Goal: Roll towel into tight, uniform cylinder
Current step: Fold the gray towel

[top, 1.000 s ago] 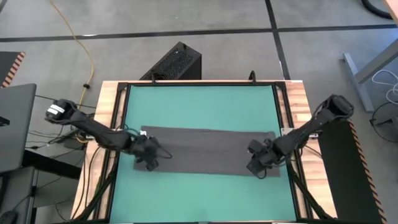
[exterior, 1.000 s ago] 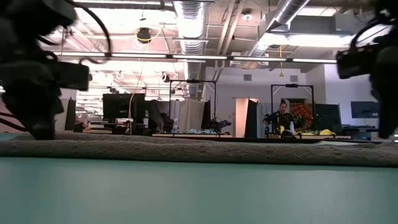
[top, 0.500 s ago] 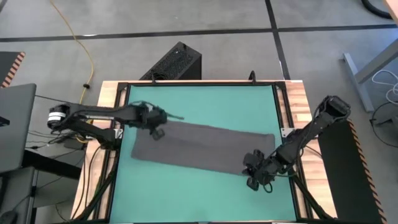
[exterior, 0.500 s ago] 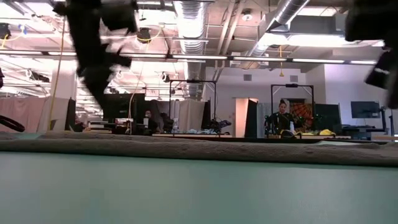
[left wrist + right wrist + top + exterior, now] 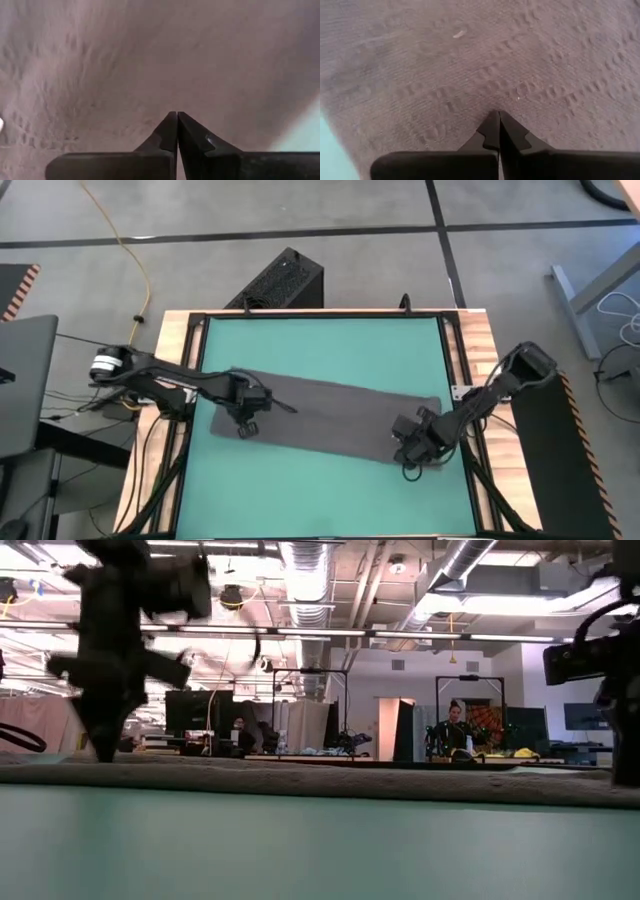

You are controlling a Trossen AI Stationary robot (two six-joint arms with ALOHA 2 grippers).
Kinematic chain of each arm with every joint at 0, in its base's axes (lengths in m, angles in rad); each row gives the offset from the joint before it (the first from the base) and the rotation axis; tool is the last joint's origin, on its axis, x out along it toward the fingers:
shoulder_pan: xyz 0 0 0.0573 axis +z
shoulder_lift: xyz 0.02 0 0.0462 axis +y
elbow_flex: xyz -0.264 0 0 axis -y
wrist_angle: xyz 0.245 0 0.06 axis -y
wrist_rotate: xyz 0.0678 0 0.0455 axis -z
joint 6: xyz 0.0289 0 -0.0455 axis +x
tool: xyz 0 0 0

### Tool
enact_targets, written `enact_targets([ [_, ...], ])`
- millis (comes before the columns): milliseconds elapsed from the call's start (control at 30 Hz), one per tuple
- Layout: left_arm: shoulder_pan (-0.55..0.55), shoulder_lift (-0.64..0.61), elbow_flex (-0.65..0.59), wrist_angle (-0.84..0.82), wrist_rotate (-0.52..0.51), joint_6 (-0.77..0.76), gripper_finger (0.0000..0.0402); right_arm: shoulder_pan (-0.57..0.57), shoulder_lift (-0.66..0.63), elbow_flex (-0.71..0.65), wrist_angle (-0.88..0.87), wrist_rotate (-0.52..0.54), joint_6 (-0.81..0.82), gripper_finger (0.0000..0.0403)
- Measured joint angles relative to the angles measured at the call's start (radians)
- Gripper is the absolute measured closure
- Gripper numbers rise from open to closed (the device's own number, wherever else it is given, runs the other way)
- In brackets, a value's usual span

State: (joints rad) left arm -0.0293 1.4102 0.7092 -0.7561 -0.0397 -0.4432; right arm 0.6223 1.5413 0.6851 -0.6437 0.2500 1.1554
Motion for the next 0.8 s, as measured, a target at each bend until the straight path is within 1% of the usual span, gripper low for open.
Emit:
enact_targets([
  [100, 0.051, 0.077, 0.002, 0.002, 0.0, 0.059, 0.0401, 0.035, 0.086, 0.083, 0.053, -0.077, 0.019, 0.0385],
  [200, 0.117, 0.134, 0.025, -0.015, -0.006, 0.139, 0.0401, 0.068, 0.139, 0.199, 0.051, -0.219, -0.047, 0.0385],
  [267, 0.165, 0.161, 0.061, -0.025, -0.062, 0.19, 0.0401, 0.081, 0.174, 0.305, 0.061, -0.274, -0.151, 0.0385],
  [300, 0.187, 0.166, 0.082, -0.021, -0.122, 0.211, 0.0401, 0.082, 0.193, 0.351, 0.06, -0.308, -0.213, 0.0385],
  [333, 0.208, 0.175, 0.107, -0.021, -0.188, 0.227, 0.0401, 0.082, 0.197, 0.405, 0.042, -0.313, -0.278, 0.0385],
  [400, 0.239, 0.172, 0.168, -0.027, -0.31, 0.248, 0.0401, 0.073, 0.196, 0.514, -0.015, -0.282, -0.416, 0.0385],
  [433, 0.249, 0.156, 0.21, -0.04, -0.37, 0.263, 0.0401, 0.068, 0.196, 0.561, -0.054, -0.239, -0.479, 0.0385],
  [500, 0.262, 0.132, 0.292, -0.044, -0.431, 0.298, 0.0401, 0.047, 0.201, 0.635, -0.143, -0.125, -0.576, 0.0385],
  [533, 0.264, 0.125, 0.323, -0.056, -0.43, 0.31, 0.0401, 0.035, 0.2, 0.66, -0.187, -0.064, -0.619, 0.0385],
  [600, 0.259, 0.093, 0.389, -0.084, -0.391, 0.316, 0.0401, 0.0, 0.174, 0.684, -0.22, 0.064, -0.696, 0.0385],
  [667, 0.242, 0.038, 0.429, -0.08, -0.315, 0.303, 0.0401, -0.061, 0.15, 0.678, -0.207, 0.175, -0.757, 0.0385],
  [700, 0.23, 0.017, 0.43, -0.081, -0.271, 0.285, 0.0401, -0.102, 0.142, 0.664, -0.202, 0.207, -0.781, 0.0385],
  [733, 0.218, -0.006, 0.42, -0.081, -0.228, 0.261, 0.0401, -0.152, 0.14, 0.646, -0.184, 0.211, -0.81, 0.0385],
  [800, 0.187, -0.035, 0.372, -0.108, -0.176, 0.217, 0.0401, -0.265, 0.141, 0.591, -0.037, 0.182, -0.893, 0.0385],
])
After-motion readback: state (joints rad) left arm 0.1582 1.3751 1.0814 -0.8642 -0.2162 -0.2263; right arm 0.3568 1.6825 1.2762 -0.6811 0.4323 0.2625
